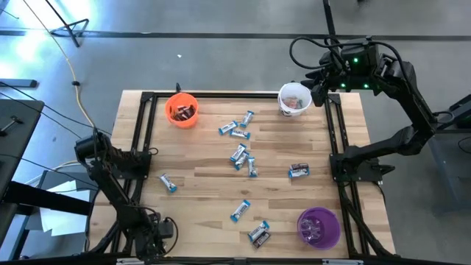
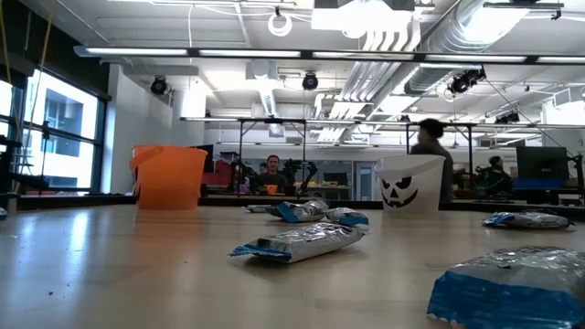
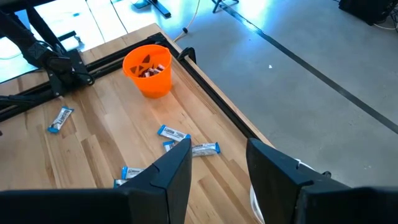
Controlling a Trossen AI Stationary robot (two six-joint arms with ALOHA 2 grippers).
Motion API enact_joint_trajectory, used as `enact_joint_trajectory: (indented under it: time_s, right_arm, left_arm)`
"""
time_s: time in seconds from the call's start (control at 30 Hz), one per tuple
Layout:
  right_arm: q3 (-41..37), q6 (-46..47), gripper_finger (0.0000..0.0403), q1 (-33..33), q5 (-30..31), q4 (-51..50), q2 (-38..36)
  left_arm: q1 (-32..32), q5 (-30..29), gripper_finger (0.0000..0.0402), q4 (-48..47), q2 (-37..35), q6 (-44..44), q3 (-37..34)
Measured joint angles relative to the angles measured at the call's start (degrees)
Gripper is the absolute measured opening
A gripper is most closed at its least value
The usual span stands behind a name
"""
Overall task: Sort candy
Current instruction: Put the brown chocolate into the orange bucket
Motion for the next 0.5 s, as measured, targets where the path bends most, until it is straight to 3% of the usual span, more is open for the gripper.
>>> enact_joint_trajectory:
  time_s: [0.17,0.4,0.5]
  right_arm:
    - [0.00,0.00,0.0149,0.00,0.00,0.00,0.01]
    - [-0.02,0.00,0.0149,0.00,0.00,0.00,-0.01]
    - [-0.01,0.00,0.0149,-0.02,0.00,0.01,0.01]
  left_arm:
    - [0.03,-0.90,0.0112,-0.59,0.04,0.00,-0.02]
    - [0.11,-2.24,0.0035,-1.73,0.04,0.01,-0.09]
    - [0.11,-2.30,0.0025,-1.80,0.04,0.00,-0.09]
